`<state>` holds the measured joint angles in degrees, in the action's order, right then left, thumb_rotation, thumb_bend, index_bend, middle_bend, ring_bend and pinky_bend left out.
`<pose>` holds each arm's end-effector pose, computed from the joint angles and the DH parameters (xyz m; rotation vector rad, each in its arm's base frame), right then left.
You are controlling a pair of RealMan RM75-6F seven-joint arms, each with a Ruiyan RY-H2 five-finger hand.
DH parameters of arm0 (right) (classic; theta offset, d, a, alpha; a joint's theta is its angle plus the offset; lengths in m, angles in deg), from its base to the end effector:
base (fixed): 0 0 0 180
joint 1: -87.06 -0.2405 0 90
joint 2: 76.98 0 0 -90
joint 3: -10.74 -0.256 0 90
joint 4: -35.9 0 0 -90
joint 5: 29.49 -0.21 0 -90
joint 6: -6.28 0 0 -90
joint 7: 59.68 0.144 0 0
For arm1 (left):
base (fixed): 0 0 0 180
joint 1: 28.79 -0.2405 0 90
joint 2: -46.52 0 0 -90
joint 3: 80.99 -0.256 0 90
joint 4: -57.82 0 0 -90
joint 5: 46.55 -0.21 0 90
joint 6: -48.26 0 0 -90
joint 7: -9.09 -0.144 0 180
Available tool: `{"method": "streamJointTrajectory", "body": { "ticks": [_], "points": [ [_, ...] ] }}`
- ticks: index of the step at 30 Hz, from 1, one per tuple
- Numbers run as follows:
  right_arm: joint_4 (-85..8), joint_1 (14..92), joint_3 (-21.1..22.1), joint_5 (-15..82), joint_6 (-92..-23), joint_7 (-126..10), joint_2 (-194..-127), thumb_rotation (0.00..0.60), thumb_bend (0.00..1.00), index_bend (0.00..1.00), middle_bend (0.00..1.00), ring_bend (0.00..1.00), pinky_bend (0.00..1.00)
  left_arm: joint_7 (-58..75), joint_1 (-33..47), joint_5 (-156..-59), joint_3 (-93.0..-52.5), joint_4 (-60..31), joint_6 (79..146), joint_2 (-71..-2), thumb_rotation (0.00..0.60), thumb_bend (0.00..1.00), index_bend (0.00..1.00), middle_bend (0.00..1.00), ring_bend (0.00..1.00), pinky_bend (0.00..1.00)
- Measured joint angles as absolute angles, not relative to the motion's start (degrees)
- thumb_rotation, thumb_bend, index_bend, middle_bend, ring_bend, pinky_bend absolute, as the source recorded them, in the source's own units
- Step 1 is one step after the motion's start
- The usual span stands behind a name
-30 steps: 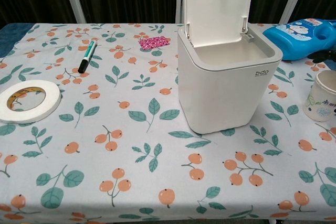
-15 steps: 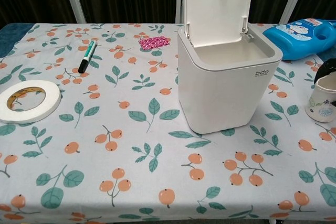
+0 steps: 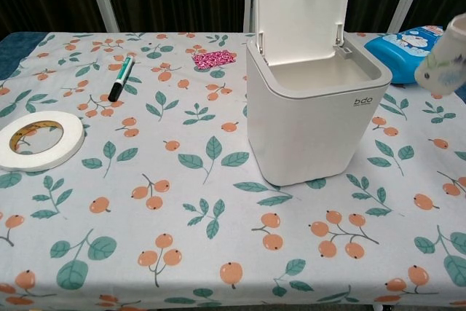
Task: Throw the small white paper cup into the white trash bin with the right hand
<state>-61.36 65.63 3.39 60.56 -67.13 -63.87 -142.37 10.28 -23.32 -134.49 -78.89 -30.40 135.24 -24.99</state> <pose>-0.2170 -0.2664 0.1253 1.7022 -0.7687 1.1021 -0.3054 0.1815 0.1245 -1.3825 -0.9299 -1.0024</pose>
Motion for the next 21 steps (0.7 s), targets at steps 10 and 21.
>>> {"method": "streamJointTrajectory", "body": {
  "ticks": [10, 21],
  "points": [
    [-73.63, 60.97, -0.72, 63.61, -66.6, -66.58, -136.88, 0.6, 0.23, 0.4, 0.34, 0.3, 0.49, 10.22, -22.98, -134.39, -78.84, -30.36, 134.66, -25.39, 0.6, 0.23, 0.17, 0.16, 0.03, 0.13],
    [-72.52, 56.66, -0.16, 64.82, -63.07, -65.62, -144.34, 0.6, 0.09, 0.16, 0.24, 0.18, 0.39, 11.01, -23.13, -133.98, -78.93, -29.33, 134.55, -25.73, 0.6, 0.23, 0.17, 0.16, 0.03, 0.13]
  ]
}}
